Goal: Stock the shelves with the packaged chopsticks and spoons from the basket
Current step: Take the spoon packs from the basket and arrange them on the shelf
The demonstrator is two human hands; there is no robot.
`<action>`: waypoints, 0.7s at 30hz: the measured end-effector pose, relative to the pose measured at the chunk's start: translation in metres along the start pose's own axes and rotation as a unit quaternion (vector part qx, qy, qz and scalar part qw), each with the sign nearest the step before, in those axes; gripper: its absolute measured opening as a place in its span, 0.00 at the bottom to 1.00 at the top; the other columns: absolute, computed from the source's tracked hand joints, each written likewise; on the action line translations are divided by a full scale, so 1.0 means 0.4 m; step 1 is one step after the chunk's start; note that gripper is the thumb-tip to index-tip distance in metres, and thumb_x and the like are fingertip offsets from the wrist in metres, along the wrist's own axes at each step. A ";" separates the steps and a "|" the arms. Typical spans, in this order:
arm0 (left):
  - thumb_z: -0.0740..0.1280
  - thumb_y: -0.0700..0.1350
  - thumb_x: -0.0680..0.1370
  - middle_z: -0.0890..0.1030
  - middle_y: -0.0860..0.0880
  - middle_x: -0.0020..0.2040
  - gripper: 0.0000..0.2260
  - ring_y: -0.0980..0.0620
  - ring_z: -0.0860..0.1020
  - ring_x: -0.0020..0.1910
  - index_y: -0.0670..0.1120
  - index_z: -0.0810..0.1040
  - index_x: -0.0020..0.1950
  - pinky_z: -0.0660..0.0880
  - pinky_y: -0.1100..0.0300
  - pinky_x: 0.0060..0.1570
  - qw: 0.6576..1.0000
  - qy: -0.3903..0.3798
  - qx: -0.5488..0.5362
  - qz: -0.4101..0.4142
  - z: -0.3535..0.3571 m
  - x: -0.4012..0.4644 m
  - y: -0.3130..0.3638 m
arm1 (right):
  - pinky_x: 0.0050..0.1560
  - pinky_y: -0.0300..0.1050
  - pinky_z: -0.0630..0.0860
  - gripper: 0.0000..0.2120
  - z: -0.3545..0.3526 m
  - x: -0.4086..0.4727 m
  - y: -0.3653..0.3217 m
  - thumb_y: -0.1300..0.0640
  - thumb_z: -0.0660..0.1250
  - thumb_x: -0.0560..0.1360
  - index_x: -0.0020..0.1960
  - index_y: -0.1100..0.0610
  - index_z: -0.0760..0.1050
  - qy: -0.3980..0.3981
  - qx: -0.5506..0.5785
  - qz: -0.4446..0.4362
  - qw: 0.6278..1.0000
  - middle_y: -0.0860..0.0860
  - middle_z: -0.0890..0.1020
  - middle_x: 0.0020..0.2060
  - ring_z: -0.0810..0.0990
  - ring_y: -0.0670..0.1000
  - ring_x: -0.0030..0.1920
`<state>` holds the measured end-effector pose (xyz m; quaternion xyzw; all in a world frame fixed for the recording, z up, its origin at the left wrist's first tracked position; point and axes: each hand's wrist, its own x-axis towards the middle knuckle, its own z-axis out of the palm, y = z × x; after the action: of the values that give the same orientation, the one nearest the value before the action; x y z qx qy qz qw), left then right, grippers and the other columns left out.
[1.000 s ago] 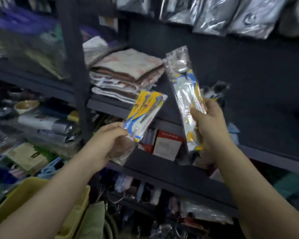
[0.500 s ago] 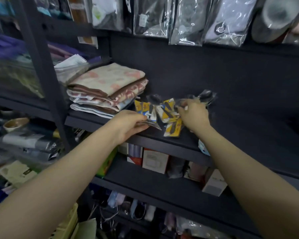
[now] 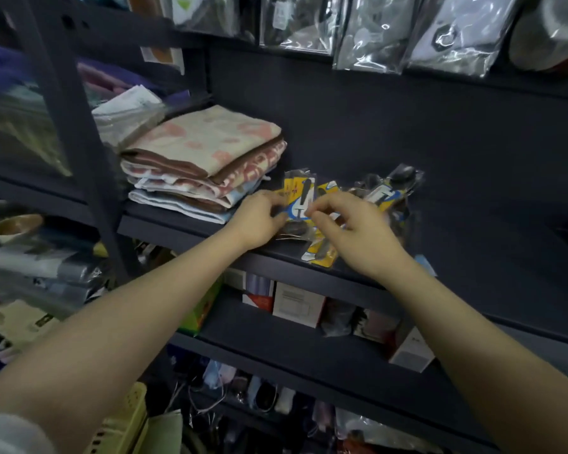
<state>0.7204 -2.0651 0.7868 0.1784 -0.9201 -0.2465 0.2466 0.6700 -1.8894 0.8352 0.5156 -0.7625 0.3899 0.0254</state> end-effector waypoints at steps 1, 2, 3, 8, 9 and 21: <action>0.65 0.41 0.74 0.79 0.41 0.56 0.11 0.45 0.75 0.58 0.40 0.79 0.54 0.64 0.65 0.56 0.999 0.033 -0.023 0.032 -0.020 -0.035 -0.011 | 0.42 0.30 0.69 0.07 0.023 0.002 -0.019 0.62 0.63 0.75 0.48 0.58 0.80 -0.008 0.011 -0.011 1.000 0.43 0.78 0.39 0.75 0.39 0.40; 0.63 0.40 0.73 0.80 0.43 0.53 0.11 0.49 0.75 0.55 0.40 0.80 0.52 0.64 0.67 0.54 0.996 0.062 -0.035 0.060 -0.044 -0.078 -0.025 | 0.40 0.28 0.69 0.07 0.047 0.003 -0.043 0.62 0.63 0.75 0.47 0.57 0.80 -0.020 0.029 -0.021 0.999 0.41 0.77 0.37 0.75 0.37 0.39; 0.62 0.40 0.73 0.81 0.44 0.51 0.10 0.51 0.75 0.53 0.41 0.80 0.51 0.64 0.68 0.53 0.993 0.075 -0.031 0.086 -0.072 -0.126 -0.047 | 0.39 0.27 0.69 0.07 0.075 0.003 -0.070 0.62 0.63 0.75 0.47 0.57 0.80 -0.034 0.047 -0.029 0.998 0.41 0.77 0.36 0.75 0.36 0.37; 0.58 0.45 0.74 0.80 0.47 0.49 0.14 0.53 0.74 0.51 0.42 0.79 0.52 0.69 0.63 0.52 0.996 -0.026 0.021 0.082 -0.190 -0.377 -0.264 | 0.43 0.36 0.72 0.07 0.264 0.002 -0.220 0.58 0.63 0.76 0.47 0.56 0.80 -0.153 0.091 -0.073 0.981 0.48 0.83 0.41 0.78 0.44 0.43; 0.57 0.46 0.74 0.80 0.47 0.49 0.15 0.52 0.75 0.50 0.43 0.79 0.53 0.70 0.62 0.51 0.998 -0.046 0.023 0.047 -0.208 -0.425 -0.322 | 0.43 0.34 0.71 0.07 0.320 0.002 -0.245 0.59 0.63 0.77 0.48 0.56 0.80 -0.185 0.089 -0.083 0.975 0.47 0.82 0.42 0.78 0.44 0.44; 0.64 0.38 0.74 0.77 0.44 0.57 0.14 0.45 0.75 0.58 0.42 0.76 0.59 0.68 0.62 0.51 0.956 -0.093 0.040 -0.275 -0.212 -0.933 -0.937 | 0.53 0.44 0.73 0.13 1.248 -0.224 -0.168 0.57 0.57 0.80 0.56 0.61 0.77 -0.548 -0.043 0.099 0.829 0.54 0.80 0.52 0.78 0.54 0.54</action>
<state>1.1477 -2.2334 0.5114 0.4110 -0.8633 -0.2829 0.0754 0.9474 -2.1417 0.4872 0.5644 -0.7145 0.0101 -0.4133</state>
